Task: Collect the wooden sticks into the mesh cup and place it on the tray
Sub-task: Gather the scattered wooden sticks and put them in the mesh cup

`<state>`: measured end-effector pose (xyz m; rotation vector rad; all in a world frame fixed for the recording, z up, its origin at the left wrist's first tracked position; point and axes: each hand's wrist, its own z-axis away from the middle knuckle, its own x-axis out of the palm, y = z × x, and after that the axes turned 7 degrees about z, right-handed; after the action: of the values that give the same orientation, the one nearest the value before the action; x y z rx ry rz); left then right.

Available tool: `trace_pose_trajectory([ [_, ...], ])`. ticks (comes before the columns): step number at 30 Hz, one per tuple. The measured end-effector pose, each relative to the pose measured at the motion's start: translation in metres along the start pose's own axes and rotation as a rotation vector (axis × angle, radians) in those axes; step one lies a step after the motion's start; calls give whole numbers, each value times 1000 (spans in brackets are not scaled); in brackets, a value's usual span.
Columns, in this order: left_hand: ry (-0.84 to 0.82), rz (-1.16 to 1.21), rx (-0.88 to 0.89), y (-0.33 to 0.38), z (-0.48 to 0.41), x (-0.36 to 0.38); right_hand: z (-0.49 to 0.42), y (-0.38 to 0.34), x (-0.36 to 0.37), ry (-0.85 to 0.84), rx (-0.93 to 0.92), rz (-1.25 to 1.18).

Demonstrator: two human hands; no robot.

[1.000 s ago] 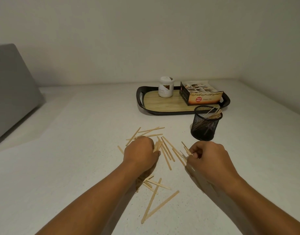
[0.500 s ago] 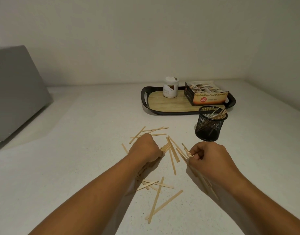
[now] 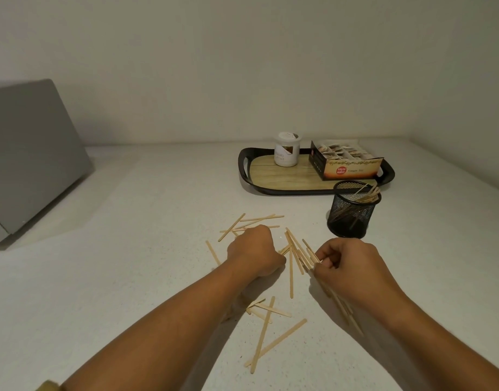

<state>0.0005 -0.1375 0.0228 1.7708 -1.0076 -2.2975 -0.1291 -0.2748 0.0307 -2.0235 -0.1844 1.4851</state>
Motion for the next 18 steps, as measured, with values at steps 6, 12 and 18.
trace_pose_trajectory([
  [6,70,-92,58,3,2,5,2,-4,-2,2,0,1],
  [12,61,-30,46,5,-2,0,6,-6,-3,-1,2,15],
  [18,171,-47,163,8,-4,-11,5,-5,-8,36,22,-48],
])
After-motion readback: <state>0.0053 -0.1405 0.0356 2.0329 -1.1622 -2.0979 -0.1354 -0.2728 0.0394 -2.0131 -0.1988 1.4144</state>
